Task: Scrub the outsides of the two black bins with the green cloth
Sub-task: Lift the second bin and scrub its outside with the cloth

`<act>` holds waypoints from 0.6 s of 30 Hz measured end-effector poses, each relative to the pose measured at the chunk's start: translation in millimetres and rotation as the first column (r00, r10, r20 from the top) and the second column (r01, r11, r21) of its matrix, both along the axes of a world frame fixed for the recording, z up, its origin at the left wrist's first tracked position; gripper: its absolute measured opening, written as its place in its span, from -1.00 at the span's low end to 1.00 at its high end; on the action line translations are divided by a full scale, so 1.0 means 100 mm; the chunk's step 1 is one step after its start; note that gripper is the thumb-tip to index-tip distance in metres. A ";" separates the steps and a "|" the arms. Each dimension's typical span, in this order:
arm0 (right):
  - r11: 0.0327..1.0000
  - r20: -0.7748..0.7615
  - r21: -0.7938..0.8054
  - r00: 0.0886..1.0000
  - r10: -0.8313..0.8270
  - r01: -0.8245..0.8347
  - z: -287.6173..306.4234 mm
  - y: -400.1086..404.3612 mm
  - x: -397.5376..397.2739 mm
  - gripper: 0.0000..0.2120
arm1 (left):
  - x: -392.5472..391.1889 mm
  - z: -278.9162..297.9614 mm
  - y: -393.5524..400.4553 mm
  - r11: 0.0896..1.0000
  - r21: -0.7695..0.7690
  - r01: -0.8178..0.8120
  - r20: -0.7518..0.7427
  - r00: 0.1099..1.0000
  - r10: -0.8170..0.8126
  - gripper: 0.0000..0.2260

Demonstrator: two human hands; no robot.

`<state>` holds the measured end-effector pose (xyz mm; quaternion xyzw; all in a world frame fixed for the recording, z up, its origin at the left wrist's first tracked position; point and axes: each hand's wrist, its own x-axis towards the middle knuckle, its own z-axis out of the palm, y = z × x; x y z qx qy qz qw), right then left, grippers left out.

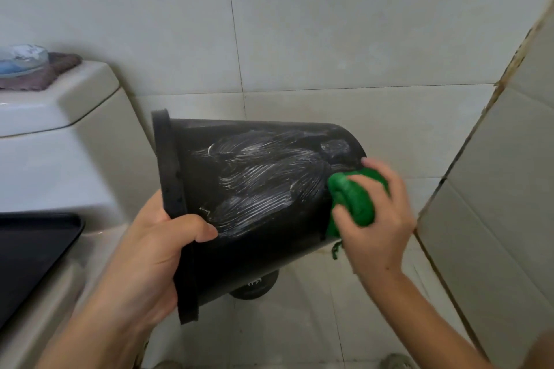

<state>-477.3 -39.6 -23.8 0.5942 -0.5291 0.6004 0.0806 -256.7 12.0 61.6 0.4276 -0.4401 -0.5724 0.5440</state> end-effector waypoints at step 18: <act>0.968 -0.265 -0.045 0.937 0.227 -0.248 -0.11 0.18 0.26 -0.65 | -0.13 -0.04 0.01 0.999 -0.038 -0.032 0.077 0.996 0.035 -0.59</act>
